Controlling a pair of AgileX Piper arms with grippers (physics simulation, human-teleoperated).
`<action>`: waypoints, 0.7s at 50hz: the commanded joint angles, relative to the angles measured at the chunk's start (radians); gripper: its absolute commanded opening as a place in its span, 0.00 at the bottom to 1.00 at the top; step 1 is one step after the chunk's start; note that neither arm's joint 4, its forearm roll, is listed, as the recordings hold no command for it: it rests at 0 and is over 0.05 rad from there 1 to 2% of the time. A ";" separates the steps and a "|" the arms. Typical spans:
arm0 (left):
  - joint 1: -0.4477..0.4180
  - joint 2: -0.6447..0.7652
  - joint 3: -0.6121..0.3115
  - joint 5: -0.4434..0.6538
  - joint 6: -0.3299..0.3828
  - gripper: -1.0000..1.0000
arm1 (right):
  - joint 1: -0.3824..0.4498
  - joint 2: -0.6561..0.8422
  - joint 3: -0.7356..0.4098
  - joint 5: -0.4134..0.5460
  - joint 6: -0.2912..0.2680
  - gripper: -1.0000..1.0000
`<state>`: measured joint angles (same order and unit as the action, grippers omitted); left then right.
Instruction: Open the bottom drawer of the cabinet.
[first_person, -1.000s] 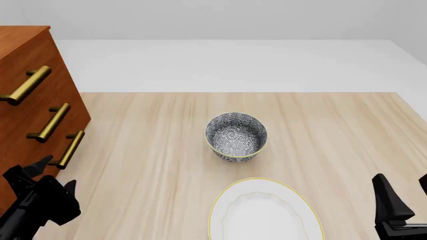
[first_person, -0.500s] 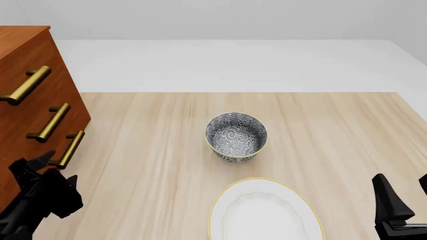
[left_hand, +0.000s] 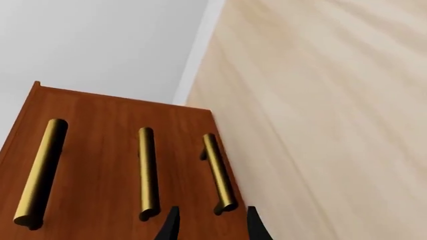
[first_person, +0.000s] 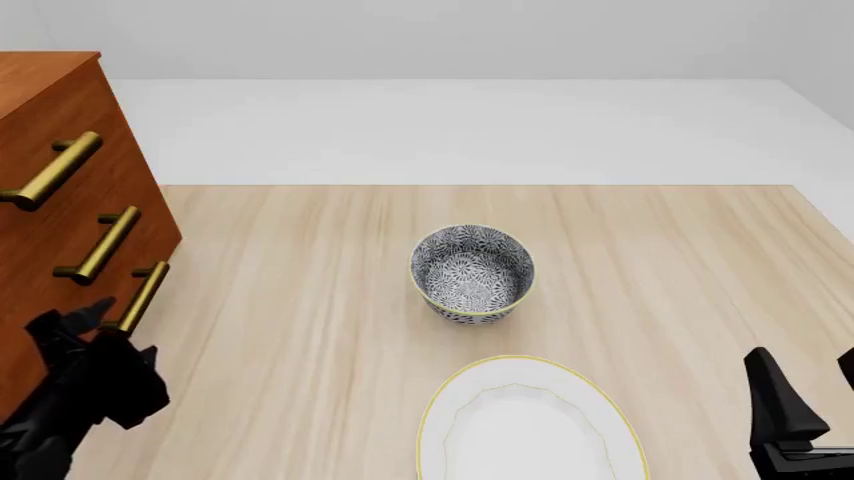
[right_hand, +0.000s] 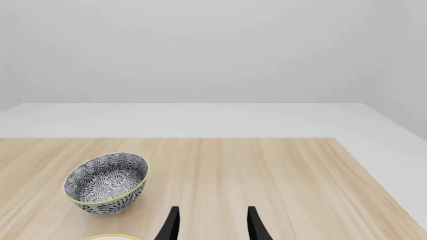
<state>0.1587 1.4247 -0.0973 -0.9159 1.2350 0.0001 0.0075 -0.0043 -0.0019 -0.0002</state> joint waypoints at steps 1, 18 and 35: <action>-0.008 0.080 -0.013 -0.039 0.004 1.00 | 0.000 0.000 0.000 0.000 0.000 1.00; -0.019 0.177 -0.048 -0.074 0.006 1.00 | 0.000 0.000 0.000 0.000 0.000 1.00; -0.002 0.272 -0.057 -0.128 -0.007 1.00 | 0.000 0.000 0.000 0.000 0.000 1.00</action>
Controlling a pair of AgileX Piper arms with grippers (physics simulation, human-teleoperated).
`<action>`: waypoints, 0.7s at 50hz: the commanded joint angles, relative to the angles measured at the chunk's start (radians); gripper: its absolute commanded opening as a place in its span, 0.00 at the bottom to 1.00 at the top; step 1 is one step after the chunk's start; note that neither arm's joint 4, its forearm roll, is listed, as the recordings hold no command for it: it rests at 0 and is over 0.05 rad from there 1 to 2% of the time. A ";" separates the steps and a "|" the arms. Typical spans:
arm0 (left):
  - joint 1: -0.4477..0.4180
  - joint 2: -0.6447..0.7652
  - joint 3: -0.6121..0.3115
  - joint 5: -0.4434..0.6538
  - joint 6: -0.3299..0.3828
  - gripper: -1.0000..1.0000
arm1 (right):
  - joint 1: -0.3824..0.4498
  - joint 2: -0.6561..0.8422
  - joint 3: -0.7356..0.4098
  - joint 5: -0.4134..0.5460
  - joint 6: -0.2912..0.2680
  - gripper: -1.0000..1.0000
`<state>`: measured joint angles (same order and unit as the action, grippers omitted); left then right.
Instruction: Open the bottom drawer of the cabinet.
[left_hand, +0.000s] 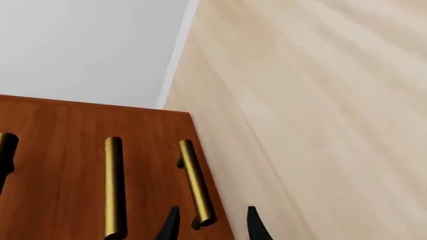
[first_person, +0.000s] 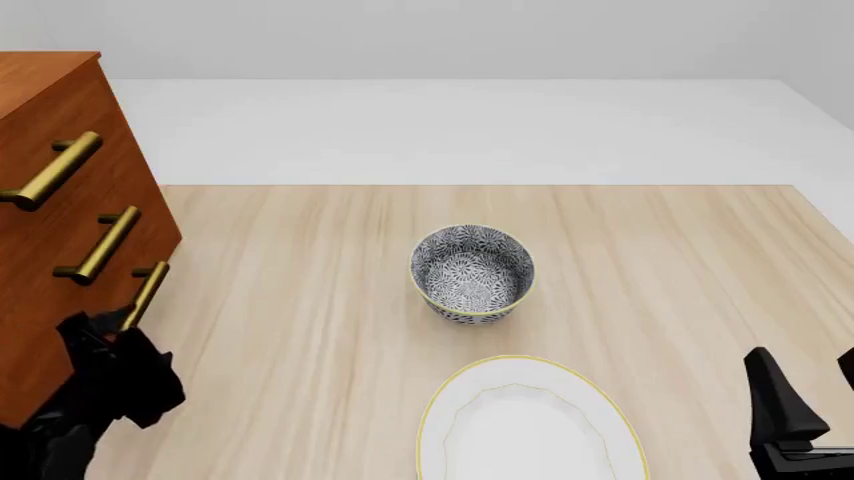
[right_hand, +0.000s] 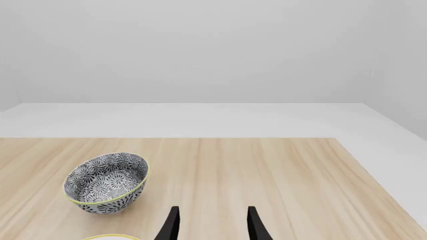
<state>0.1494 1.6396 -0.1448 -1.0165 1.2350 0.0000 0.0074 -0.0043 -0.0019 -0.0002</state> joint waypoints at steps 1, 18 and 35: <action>0.008 0.060 -0.011 -0.026 -0.007 1.00 | 0.000 0.000 0.000 0.000 0.000 1.00; 0.033 0.069 -0.053 0.016 -0.040 1.00 | 0.000 0.000 0.000 0.000 0.000 1.00; 0.041 0.069 -0.098 0.069 -0.043 1.00 | 0.000 0.000 0.000 0.000 0.000 1.00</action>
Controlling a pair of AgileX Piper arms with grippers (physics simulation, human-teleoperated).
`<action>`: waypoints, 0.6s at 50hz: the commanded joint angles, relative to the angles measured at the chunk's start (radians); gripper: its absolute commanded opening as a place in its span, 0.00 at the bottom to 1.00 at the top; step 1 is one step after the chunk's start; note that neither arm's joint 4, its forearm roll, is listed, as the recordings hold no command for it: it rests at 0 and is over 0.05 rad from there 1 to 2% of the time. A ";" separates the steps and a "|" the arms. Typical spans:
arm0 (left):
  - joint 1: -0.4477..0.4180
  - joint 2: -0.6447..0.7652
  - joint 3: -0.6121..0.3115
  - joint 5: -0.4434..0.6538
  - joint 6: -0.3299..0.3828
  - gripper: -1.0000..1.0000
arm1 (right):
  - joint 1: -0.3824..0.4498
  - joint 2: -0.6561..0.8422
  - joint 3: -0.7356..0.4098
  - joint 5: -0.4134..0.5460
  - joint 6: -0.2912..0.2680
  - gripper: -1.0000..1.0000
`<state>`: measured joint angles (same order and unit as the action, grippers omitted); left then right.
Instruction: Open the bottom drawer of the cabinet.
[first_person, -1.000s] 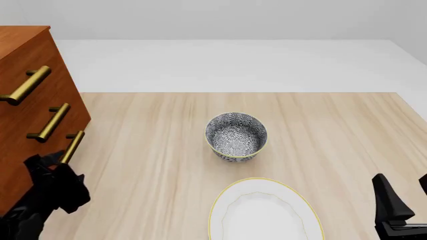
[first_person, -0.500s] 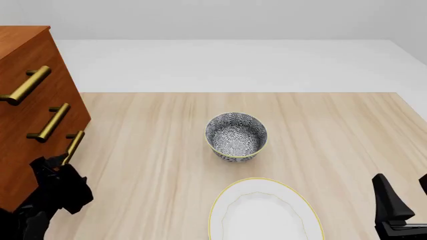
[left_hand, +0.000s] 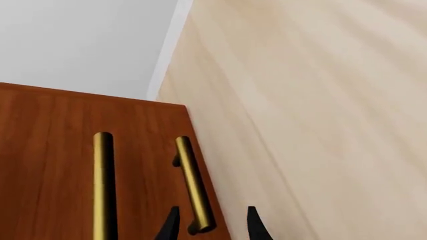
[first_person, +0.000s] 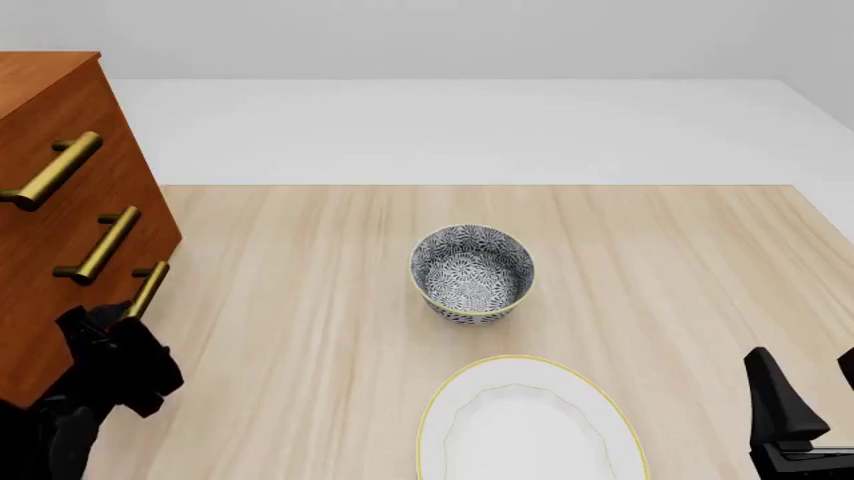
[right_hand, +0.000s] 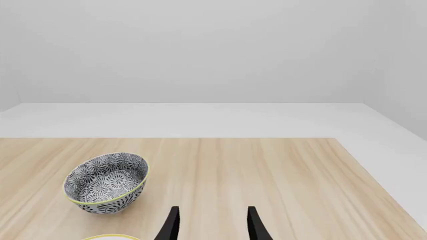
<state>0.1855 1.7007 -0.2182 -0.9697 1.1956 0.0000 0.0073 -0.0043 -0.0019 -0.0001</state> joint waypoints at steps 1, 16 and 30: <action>0.008 0.009 -0.027 0.024 -0.005 1.00 | 0.000 0.000 0.000 0.000 0.000 1.00; 0.026 0.046 -0.046 0.025 0.008 1.00 | 0.000 0.000 0.000 0.000 0.000 1.00; 0.061 0.079 -0.049 0.007 0.003 1.00 | 0.000 0.000 0.000 0.000 0.000 1.00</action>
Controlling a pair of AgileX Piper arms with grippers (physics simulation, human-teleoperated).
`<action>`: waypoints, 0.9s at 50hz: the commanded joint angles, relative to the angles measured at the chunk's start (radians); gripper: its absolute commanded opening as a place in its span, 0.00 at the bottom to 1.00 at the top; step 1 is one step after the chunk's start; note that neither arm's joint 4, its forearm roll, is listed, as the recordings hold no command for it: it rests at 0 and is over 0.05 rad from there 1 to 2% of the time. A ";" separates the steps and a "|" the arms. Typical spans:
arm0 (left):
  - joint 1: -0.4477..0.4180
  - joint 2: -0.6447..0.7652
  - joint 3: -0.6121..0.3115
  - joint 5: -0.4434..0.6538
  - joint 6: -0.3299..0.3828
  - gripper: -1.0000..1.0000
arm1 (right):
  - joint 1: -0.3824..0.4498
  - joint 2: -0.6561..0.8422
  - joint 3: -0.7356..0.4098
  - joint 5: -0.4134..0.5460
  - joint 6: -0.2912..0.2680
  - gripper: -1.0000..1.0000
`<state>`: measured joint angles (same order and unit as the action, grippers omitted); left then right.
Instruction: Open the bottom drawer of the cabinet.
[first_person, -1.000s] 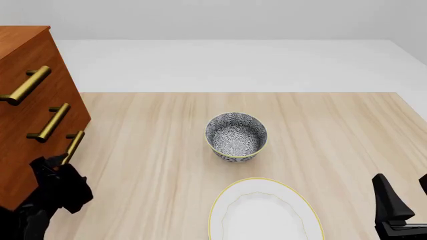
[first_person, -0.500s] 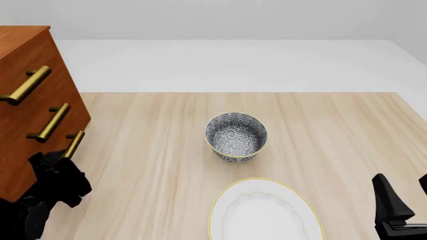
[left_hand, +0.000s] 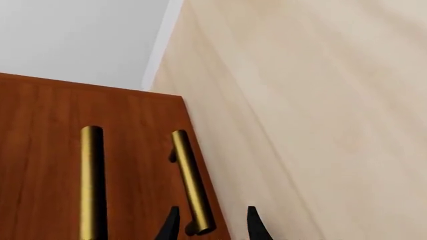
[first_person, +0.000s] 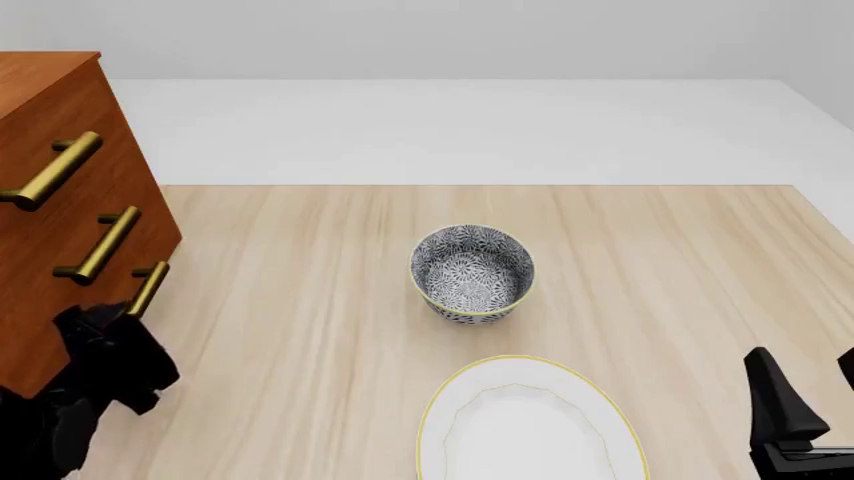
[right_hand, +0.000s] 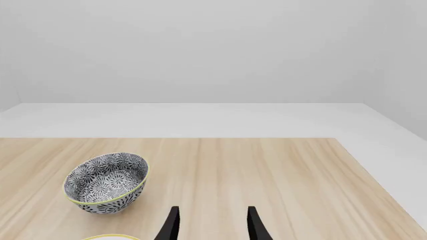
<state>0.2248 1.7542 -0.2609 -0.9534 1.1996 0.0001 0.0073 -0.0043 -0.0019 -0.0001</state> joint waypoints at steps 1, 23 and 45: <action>0.024 0.029 -0.007 -0.011 0.000 1.00 | 0.000 0.000 0.000 0.000 0.000 1.00; 0.045 0.038 -0.045 0.025 0.019 1.00 | 0.000 0.000 0.000 0.000 0.000 1.00; 0.051 0.102 -0.030 -0.052 0.081 0.00 | 0.000 0.000 0.000 0.000 0.000 1.00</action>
<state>0.2684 1.8077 -0.2946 -1.0049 1.2517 0.0000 0.0074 -0.0043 -0.0019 -0.0001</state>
